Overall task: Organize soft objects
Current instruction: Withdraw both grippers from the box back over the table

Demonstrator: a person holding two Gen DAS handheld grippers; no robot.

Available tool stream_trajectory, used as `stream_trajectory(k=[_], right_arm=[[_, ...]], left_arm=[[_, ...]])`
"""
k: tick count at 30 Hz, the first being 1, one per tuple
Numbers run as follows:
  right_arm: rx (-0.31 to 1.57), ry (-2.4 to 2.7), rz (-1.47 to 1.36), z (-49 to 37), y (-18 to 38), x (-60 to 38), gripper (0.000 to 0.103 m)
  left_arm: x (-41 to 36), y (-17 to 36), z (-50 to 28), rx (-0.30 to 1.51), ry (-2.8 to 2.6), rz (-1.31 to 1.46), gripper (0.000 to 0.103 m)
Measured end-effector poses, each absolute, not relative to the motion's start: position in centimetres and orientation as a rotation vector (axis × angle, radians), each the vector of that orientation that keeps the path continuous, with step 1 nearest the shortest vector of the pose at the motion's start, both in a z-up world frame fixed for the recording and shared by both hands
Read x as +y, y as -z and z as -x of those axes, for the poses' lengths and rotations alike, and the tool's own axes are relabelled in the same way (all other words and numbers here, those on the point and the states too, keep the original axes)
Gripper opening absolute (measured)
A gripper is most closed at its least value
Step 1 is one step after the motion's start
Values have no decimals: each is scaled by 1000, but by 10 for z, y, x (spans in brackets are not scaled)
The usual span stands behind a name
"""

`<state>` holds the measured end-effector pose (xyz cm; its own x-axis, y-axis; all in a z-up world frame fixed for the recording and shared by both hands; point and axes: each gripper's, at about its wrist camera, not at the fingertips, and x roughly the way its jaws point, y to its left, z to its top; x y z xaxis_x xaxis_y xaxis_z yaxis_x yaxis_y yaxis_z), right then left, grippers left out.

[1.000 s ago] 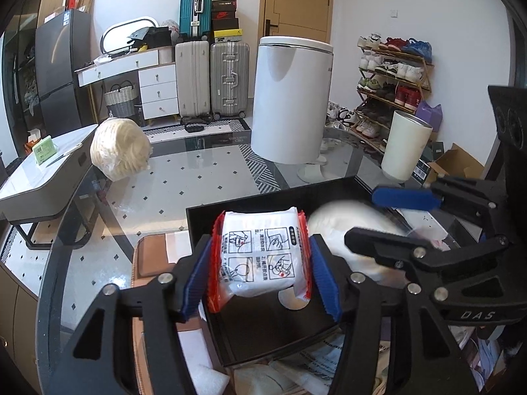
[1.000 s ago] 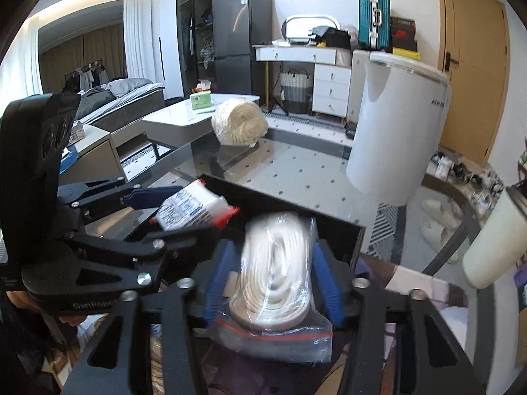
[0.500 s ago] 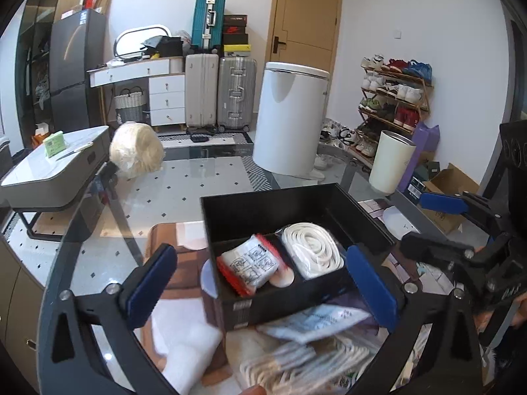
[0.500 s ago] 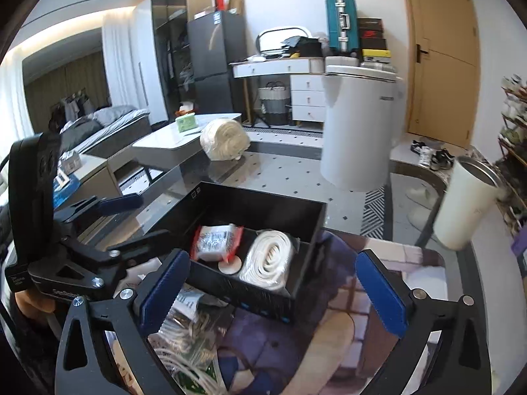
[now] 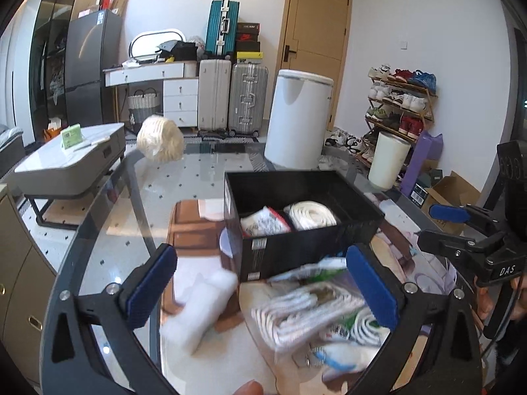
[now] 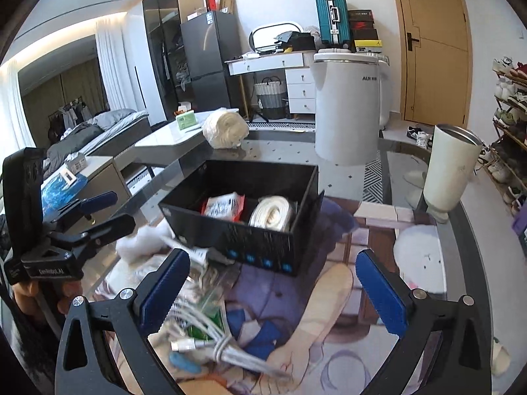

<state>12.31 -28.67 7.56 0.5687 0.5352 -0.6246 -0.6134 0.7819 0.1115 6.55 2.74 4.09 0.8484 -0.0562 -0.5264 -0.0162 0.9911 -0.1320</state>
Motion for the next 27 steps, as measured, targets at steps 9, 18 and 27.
stream_trajectory(k=[9, 18, 27], right_arm=[[694, -674, 141, -101, -65, -297, 102], [701, -685, 169, -89, -54, -300, 102], [738, -693, 186, -90, -42, -301, 102]], left_arm=[[23, -30, -42, 559, 3, 87, 103], [39, -16, -29, 549, -55, 93, 103], [41, -7, -32, 573, -47, 82, 103]])
